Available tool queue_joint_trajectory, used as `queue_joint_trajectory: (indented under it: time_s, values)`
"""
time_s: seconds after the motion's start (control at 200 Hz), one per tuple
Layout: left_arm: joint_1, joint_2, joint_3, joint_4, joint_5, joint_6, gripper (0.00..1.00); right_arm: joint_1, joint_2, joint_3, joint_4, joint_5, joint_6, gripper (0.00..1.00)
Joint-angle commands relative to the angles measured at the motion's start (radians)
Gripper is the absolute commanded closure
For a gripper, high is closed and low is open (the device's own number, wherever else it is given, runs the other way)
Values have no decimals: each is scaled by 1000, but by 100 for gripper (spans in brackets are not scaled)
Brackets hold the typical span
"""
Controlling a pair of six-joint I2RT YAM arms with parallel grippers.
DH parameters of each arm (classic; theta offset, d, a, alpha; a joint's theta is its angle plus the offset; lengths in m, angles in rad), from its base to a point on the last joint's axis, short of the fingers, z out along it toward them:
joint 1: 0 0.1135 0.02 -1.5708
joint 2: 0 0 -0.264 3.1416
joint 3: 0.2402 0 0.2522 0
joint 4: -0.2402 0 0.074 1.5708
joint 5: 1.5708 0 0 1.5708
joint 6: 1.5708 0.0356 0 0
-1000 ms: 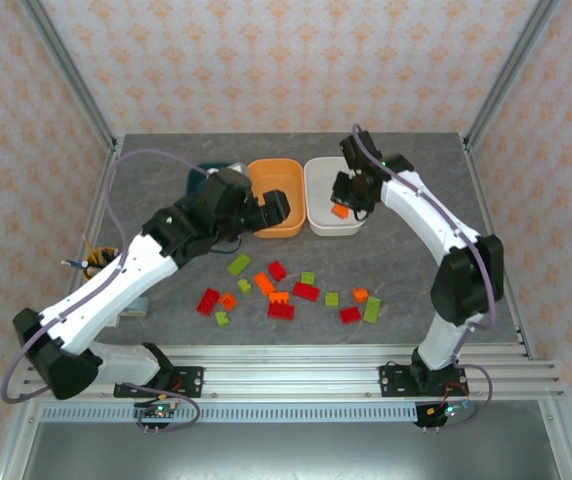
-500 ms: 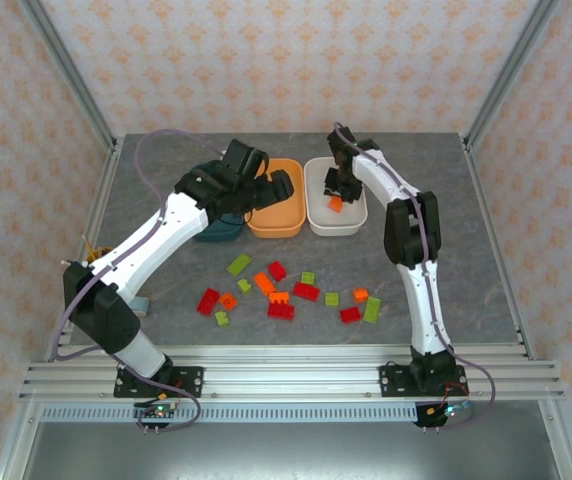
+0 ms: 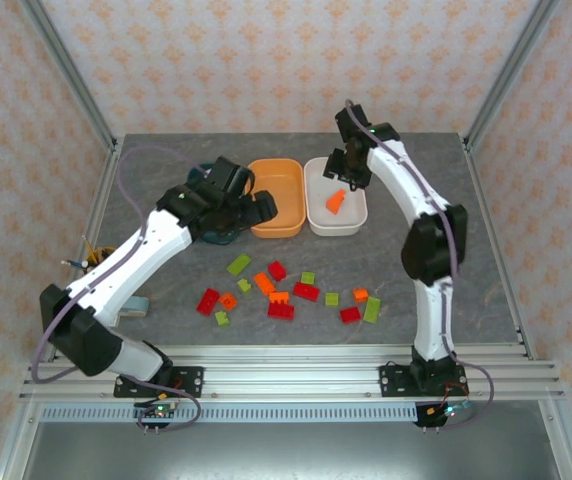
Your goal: Sort the legos into containers by color
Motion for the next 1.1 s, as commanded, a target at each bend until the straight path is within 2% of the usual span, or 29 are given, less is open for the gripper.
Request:
queue_joint_trajectory:
  time_s: [0.0, 0.12, 0.265, 0.385, 0.5, 0.736, 0.921, 1.096]
  values:
    - [6, -86, -84, -83, -51, 1, 11, 67, -252, -148, 42, 19, -31, 40]
    - [5, -150, -177, -107, -66, 22, 11, 157, -488, -401, 131, -13, -15, 41]
    - [6, -189, -300, -86, -66, 88, 12, 334, -732, -731, 235, -12, 22, 41]
    - [6, -146, -346, -71, -72, 209, 17, 426, -840, -935, 303, -24, 76, 41]
    - [6, -60, -332, -57, -91, 340, 24, 462, -898, -1060, 390, -39, 104, 41]
    - [36, 154, -260, -33, -83, 530, 40, 463, -874, -1096, 440, -61, 107, 41]
    - [80, 241, -255, 10, -68, 582, 39, 464, -863, -1078, 430, -57, 95, 41]
    - [84, 305, -226, 50, -30, 626, 36, 464, -851, -1055, 395, -48, 67, 40]
